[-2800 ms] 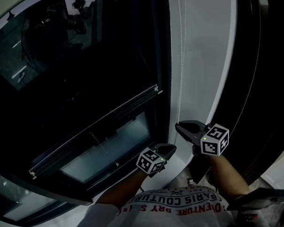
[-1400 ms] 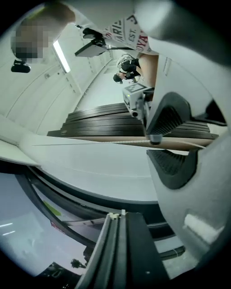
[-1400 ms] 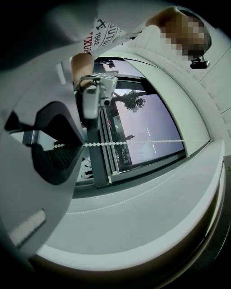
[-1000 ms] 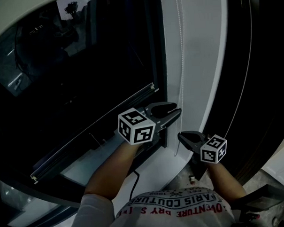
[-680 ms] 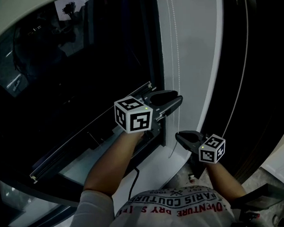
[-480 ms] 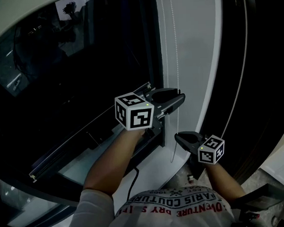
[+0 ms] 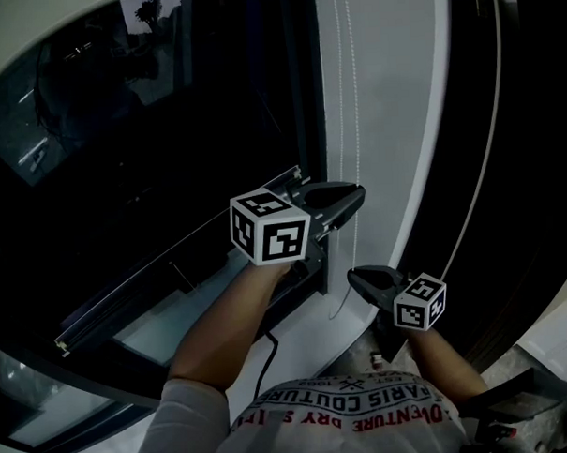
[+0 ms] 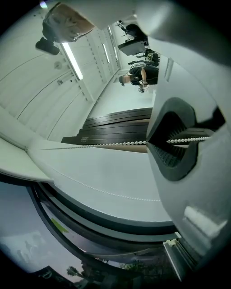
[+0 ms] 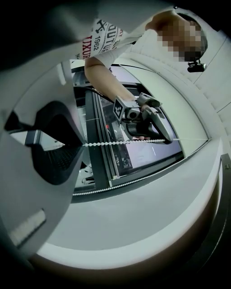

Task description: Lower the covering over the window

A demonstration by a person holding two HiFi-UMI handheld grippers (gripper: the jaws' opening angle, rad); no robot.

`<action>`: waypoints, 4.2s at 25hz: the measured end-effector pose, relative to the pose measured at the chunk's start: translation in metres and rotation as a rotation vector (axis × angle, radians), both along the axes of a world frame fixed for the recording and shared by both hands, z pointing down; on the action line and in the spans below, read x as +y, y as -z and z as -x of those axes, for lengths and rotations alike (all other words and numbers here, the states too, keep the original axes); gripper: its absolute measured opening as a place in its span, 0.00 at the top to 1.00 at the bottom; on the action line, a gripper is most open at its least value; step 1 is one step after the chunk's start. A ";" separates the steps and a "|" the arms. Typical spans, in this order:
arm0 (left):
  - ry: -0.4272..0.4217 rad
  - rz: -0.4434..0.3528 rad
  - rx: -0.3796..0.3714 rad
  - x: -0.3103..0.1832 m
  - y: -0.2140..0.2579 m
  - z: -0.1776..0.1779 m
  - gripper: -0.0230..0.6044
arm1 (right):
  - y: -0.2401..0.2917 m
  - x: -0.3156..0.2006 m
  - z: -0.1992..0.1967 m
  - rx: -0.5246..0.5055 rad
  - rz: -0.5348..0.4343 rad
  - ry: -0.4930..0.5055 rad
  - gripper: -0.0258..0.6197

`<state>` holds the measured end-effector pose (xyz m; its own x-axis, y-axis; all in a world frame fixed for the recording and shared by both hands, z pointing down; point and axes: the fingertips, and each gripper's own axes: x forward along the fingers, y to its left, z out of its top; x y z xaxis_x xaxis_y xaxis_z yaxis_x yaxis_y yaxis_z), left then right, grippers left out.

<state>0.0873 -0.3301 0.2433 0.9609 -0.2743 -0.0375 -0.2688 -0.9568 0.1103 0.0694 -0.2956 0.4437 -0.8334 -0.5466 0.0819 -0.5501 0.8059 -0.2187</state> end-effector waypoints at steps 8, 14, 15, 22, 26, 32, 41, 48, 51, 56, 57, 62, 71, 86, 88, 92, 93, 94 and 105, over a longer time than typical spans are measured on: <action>0.043 -0.005 -0.067 -0.004 -0.029 -0.009 0.96 | -0.029 0.001 -0.007 0.059 0.067 0.021 0.95; 0.079 0.030 -0.141 -0.010 -0.078 -0.006 0.96 | -0.074 0.008 0.004 0.122 0.158 0.058 0.95; 0.085 0.032 -0.162 -0.010 -0.089 -0.006 0.96 | -0.084 0.010 0.005 0.140 0.175 0.062 0.95; 0.106 0.078 -0.195 -0.009 -0.145 -0.002 0.96 | -0.138 0.017 0.002 0.213 0.255 0.059 0.95; 0.122 0.094 -0.226 -0.010 -0.170 0.003 0.95 | -0.159 0.021 0.001 0.248 0.289 0.058 0.95; 0.127 0.140 -0.246 -0.006 -0.209 0.005 0.95 | -0.193 0.036 0.006 0.323 0.333 0.080 0.95; 0.135 0.150 -0.204 -0.002 -0.215 0.007 0.95 | -0.192 0.034 -0.006 0.328 0.337 0.043 0.94; 0.134 0.136 -0.195 0.005 -0.212 0.008 0.95 | -0.132 0.014 -0.020 0.278 0.235 0.008 0.81; 0.133 0.129 -0.197 0.009 -0.212 0.009 0.95 | -0.090 0.005 -0.027 0.232 0.184 0.010 0.78; 0.132 0.122 -0.192 0.015 -0.211 0.012 0.95 | 0.005 -0.015 -0.042 0.092 0.050 -0.042 0.77; 0.130 0.121 -0.192 0.016 -0.211 0.012 0.95 | 0.022 -0.018 -0.043 0.072 0.020 -0.051 0.77; 0.115 0.111 -0.202 0.024 -0.210 0.008 0.95 | 0.086 -0.023 -0.030 0.019 -0.091 -0.024 0.77; 0.099 0.104 -0.193 0.034 -0.208 0.003 0.95 | 0.150 -0.020 0.003 -0.107 -0.154 0.060 0.78; 0.123 0.073 -0.175 0.036 -0.206 0.013 0.95 | 0.161 -0.013 0.010 -0.174 -0.211 0.047 0.95; 0.125 0.072 -0.186 0.034 -0.211 0.014 0.95 | 0.156 -0.013 0.011 -0.160 -0.213 0.043 0.95; 0.128 0.073 -0.223 0.038 -0.232 0.010 0.95 | 0.135 -0.013 0.011 -0.116 -0.194 0.032 0.95; 0.134 0.073 -0.231 0.038 -0.238 0.010 0.95 | 0.129 -0.013 0.011 -0.116 -0.183 0.029 0.95; 0.142 0.070 -0.245 0.037 -0.245 0.010 0.95 | 0.122 -0.012 0.011 -0.107 -0.174 0.025 0.95; 0.144 0.125 -0.366 0.044 -0.341 0.020 0.95 | 0.021 -0.010 0.014 0.024 -0.073 0.003 0.95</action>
<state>0.0677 -0.2863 0.5848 0.8560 -0.3879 0.3418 -0.4422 -0.8918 0.0952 0.0557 -0.3059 0.4227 -0.8333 -0.5494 0.0620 -0.5521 0.8209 -0.1461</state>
